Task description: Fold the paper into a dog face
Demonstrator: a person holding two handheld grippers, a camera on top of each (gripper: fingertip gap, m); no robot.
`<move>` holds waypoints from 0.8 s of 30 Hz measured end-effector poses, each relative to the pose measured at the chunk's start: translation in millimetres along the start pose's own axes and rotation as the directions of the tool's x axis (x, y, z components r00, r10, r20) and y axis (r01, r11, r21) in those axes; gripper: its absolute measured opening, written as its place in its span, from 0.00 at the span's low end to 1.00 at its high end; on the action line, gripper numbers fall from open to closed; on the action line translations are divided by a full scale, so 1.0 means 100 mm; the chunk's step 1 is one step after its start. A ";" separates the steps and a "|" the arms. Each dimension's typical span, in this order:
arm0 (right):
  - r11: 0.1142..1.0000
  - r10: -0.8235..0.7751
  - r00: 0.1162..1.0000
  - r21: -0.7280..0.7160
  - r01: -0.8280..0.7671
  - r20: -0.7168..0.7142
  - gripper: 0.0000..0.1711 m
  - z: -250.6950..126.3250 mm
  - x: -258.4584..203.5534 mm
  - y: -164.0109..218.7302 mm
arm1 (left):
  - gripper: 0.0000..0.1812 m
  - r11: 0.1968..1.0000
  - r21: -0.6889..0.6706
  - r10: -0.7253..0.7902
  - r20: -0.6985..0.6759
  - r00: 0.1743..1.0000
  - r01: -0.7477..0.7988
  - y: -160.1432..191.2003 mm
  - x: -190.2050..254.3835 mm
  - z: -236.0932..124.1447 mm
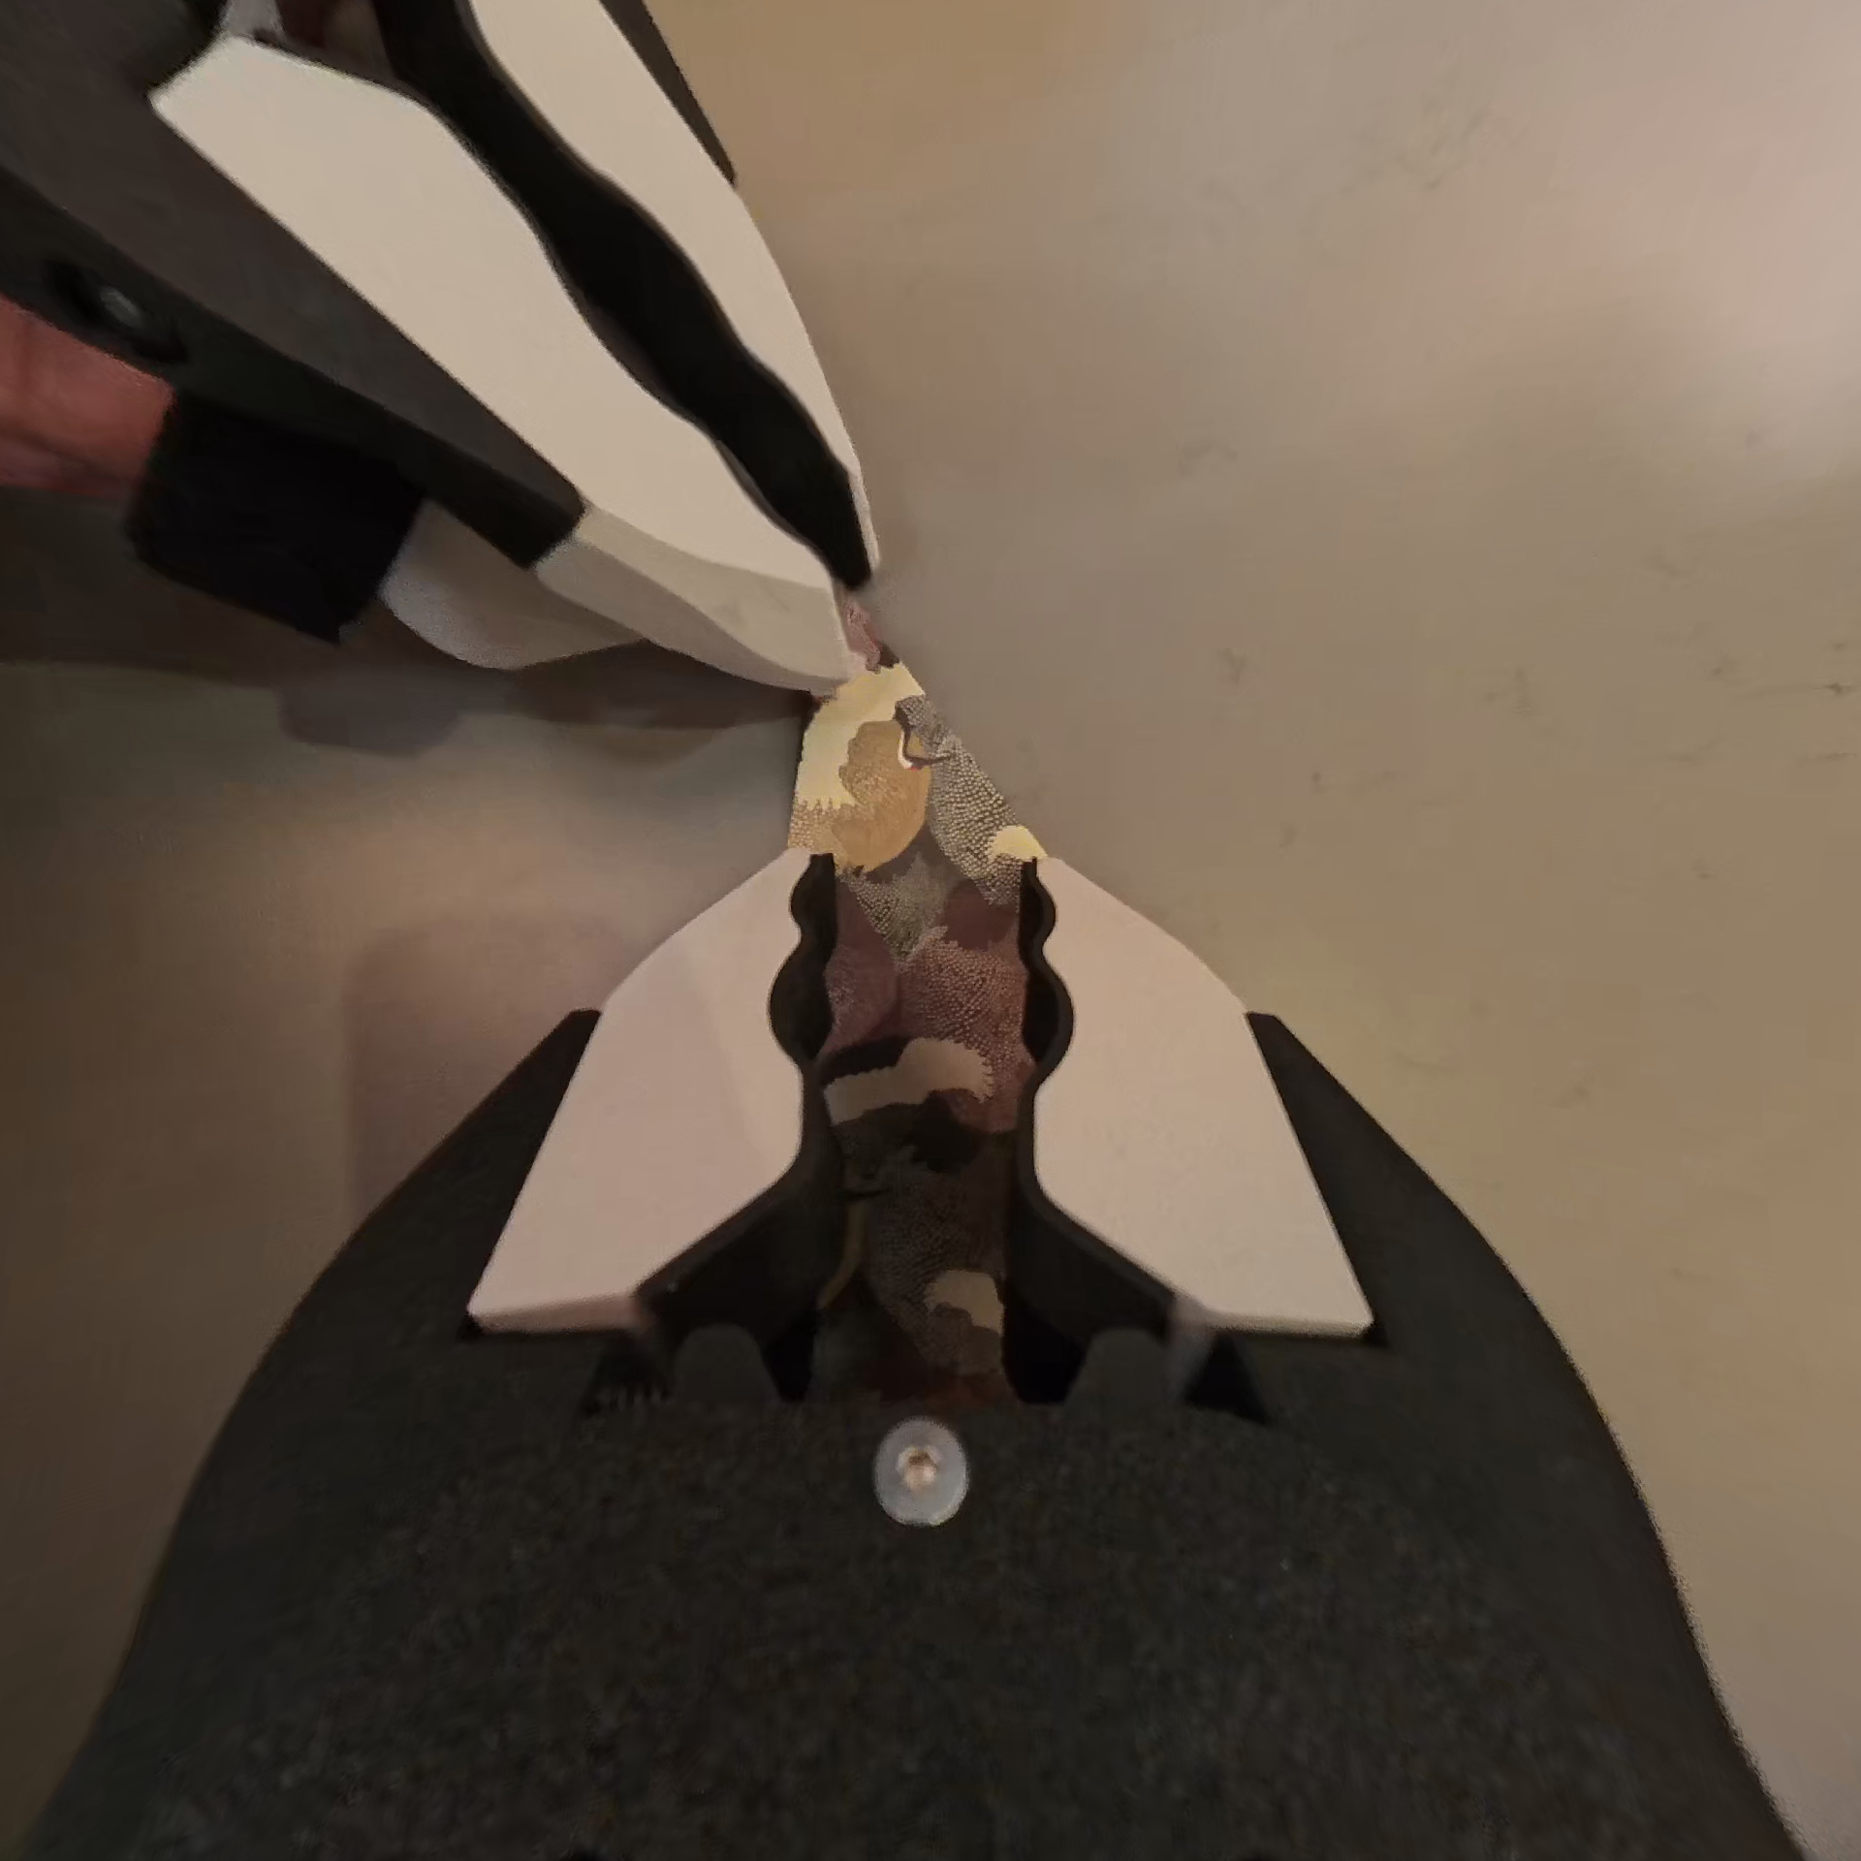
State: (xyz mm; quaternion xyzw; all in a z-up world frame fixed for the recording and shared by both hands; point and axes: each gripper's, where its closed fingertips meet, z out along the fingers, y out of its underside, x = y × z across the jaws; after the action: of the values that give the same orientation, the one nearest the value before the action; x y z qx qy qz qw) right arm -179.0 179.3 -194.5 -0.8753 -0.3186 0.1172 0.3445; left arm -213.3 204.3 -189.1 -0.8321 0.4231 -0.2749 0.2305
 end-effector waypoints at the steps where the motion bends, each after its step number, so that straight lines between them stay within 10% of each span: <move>1: 1.000 0.001 1.000 0.000 -0.001 0.000 0.20 0.00 0.00 0.00 | 0.13 1.000 -0.008 -0.003 0.013 1.000 0.003 0.01 -0.02 -0.03; 24: 1.000 0.003 1.000 0.015 -0.003 0.000 0.20 -0.01 0.00 0.00 | 0.00 0.997 0.002 -0.077 -0.016 0.997 0.077 0.02 -0.08 0.00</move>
State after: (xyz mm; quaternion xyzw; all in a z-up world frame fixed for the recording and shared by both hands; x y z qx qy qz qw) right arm -178.2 178.5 -193.9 -0.8733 -0.3163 0.1201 0.3507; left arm -218.2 209.7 -191.8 -0.8453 0.3919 -0.2908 0.2175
